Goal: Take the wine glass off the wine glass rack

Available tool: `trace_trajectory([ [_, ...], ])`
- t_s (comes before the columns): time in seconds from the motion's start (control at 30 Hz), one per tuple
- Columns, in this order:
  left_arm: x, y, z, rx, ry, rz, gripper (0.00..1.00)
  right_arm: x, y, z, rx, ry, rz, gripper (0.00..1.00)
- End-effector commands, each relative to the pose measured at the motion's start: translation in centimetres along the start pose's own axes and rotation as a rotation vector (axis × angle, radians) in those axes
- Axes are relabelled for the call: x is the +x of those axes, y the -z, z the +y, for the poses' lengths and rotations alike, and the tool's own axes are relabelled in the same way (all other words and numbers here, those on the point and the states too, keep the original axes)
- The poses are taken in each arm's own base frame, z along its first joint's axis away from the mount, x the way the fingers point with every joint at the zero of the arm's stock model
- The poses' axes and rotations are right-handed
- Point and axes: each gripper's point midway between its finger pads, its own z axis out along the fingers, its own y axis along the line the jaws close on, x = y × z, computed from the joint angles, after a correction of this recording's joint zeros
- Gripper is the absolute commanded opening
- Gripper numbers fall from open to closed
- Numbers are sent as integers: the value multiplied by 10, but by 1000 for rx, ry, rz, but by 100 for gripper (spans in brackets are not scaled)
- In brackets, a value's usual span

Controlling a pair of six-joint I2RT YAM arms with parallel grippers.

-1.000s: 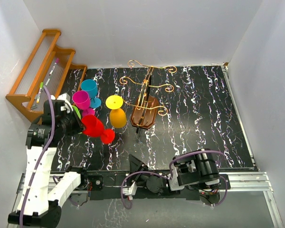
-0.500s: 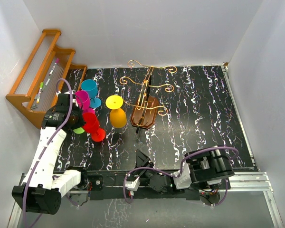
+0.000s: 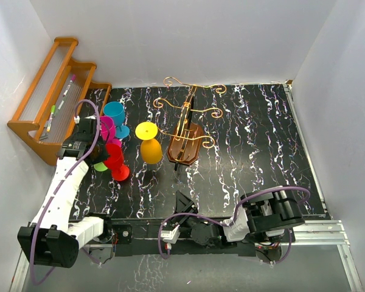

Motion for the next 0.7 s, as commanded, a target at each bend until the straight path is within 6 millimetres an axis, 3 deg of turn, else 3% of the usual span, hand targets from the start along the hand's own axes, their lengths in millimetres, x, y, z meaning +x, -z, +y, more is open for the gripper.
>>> trace_trajectory([
  [0.0, -3, 7, 17, -79, -12, -17, 0, -24, 16, -15, 42, -83, -76, 53],
  [0.17, 1, 0, 22, -128, -33, 24, 8, -24, 16, -14, 37, -84, -74, 53],
  [0.4, 3, 1, 18, -106, -30, 39, 29, -21, 18, -18, 43, -100, -65, 53],
  [0.67, -2, 26, 12, -36, 1, 8, 34, -25, 17, -34, 49, -145, -68, 53],
])
